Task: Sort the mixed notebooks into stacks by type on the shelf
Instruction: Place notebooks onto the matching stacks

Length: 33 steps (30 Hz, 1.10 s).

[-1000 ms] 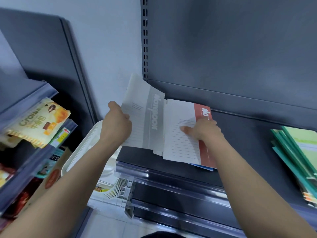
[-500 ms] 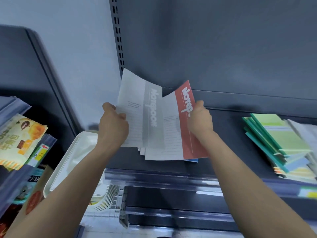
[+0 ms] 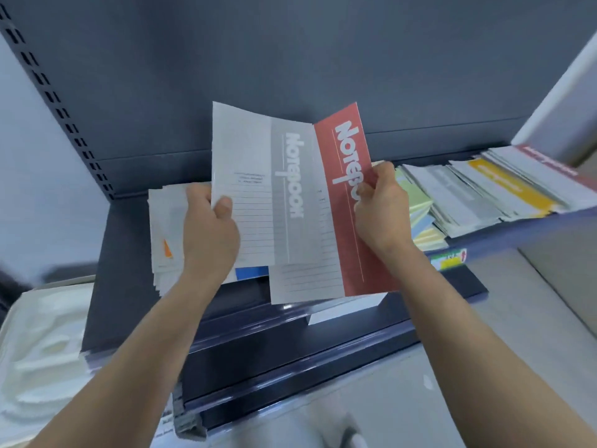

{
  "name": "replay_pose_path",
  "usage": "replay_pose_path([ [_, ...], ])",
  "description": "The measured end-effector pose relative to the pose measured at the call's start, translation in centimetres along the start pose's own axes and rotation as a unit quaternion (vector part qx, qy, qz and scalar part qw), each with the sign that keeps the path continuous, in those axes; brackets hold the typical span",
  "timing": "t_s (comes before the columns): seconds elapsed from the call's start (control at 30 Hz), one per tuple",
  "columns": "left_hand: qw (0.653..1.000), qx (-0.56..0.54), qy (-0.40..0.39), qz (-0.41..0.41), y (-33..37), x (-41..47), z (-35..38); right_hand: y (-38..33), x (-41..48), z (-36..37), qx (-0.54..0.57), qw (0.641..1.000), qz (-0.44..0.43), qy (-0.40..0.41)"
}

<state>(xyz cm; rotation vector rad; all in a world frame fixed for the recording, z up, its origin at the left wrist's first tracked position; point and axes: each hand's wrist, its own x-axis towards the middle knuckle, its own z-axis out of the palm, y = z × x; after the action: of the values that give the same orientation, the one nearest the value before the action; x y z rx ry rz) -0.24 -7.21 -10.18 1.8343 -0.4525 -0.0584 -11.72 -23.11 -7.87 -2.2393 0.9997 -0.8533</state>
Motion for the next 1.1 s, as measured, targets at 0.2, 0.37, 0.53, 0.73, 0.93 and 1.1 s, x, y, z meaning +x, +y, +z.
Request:
replay_pose_path([
  [0.2, 0.999, -0.001, -0.004, 0.038, 3.3, -1.6, 7.0, 5.1, 1.8, -5.9, 0.019, 1.000, 0.020, 0.013],
  [0.37, 0.999, -0.013, -0.013, 0.041, 7.3, -4.7, 16.3, 12.3, 4.2, -12.6, 0.032, 0.999, 0.024, 0.029],
  [0.53, 0.998, -0.042, -0.038, 0.027, 12.0, -7.6, 25.8, 19.9, 7.5, -19.8, 0.022, 0.997, 0.040, 0.061],
  [0.73, 0.998, -0.008, -0.048, 0.030, 15.4, -8.7, 33.4, 25.6, 10.8, -24.6, 0.018, 0.995, 0.065, 0.073],
  [0.93, 0.996, -0.003, -0.069, 0.049, 17.5, -6.8, 38.6, 28.8, 14.1, -26.2, 0.013, 0.992, 0.093, 0.086],
  [1.1, 0.993, -0.036, -0.091, 0.065, 18.4, -4.5, 42.4, 30.1, 17.1, -27.6, -0.029, 0.989, 0.090, 0.116],
])
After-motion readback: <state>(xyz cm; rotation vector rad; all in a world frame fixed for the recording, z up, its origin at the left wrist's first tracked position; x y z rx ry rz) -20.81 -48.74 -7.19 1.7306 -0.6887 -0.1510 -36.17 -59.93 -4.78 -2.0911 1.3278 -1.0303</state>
